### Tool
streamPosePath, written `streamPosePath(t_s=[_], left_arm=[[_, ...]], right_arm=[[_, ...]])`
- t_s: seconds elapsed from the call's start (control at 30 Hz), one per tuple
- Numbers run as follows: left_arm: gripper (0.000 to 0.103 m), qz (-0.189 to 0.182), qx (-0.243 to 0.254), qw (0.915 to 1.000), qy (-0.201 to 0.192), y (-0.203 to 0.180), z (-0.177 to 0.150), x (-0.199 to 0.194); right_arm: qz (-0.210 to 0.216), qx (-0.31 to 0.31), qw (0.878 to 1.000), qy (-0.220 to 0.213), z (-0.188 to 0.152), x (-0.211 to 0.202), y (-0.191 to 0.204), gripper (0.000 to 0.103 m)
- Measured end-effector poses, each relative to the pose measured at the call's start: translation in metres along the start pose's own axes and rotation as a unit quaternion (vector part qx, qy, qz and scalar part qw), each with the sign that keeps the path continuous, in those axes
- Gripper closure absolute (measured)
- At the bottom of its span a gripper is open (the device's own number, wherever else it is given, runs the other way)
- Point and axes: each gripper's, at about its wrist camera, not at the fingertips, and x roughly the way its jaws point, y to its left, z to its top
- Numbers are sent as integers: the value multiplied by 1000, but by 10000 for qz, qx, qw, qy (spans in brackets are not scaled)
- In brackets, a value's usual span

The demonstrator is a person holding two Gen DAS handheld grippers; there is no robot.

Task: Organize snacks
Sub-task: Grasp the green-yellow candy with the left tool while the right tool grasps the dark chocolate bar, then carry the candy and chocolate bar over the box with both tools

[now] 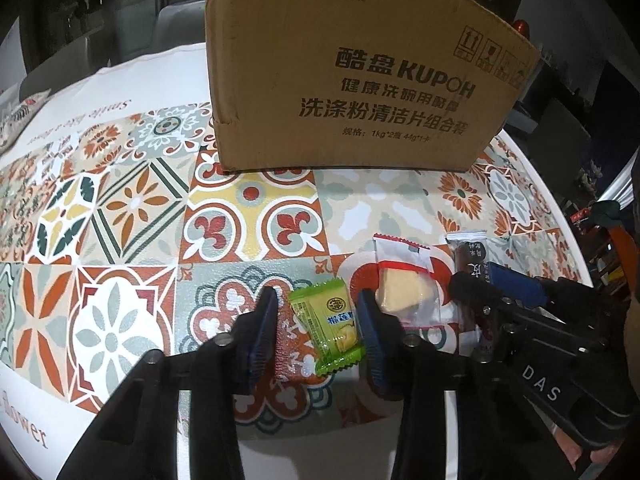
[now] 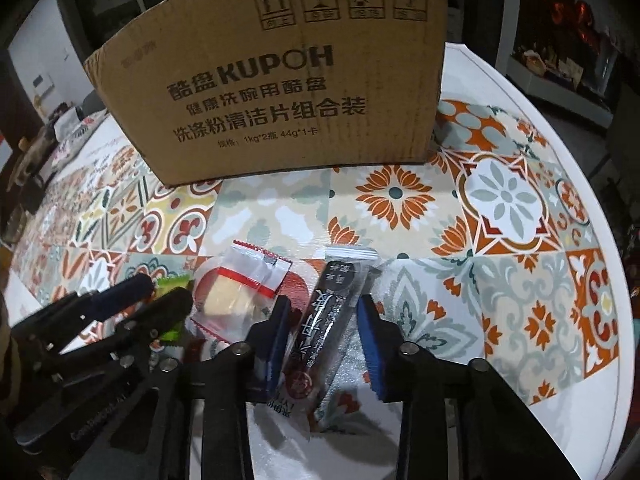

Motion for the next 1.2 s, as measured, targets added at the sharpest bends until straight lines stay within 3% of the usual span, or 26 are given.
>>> streamPosePath(t_s=[0.13, 0.2, 0.33, 0.57, 0.83, 1.07, 1.2], left_arm=[[77, 39, 138, 9999, -31, -2, 0, -2], [86, 22, 173, 9998, -71, -3, 0, -6], [88, -44, 181, 9997, -126, -4, 0, -13], [84, -163, 56, 9996, -228, -1, -5, -23], [63, -123, 252, 9993, -266, -4, -17, -30], [63, 49, 103, 9999, -108, -1, -16, -15], [74, 139, 189, 9997, -104, -3, -14, -11]], right_arm=[[100, 7, 9999, 3, 0, 0, 1, 77], [100, -9, 9999, -27, 0, -2, 0, 78], [152, -27, 9998, -113, 1, -10, 0, 80], [153, -107, 9997, -185, -2, -18, 4, 81], [147, -125, 9995, -230, -13, -25, 2, 81], [240, -103, 9995, -192, -15, -24, 0, 81], [259, -107, 9994, -204, -15, -24, 1, 81]])
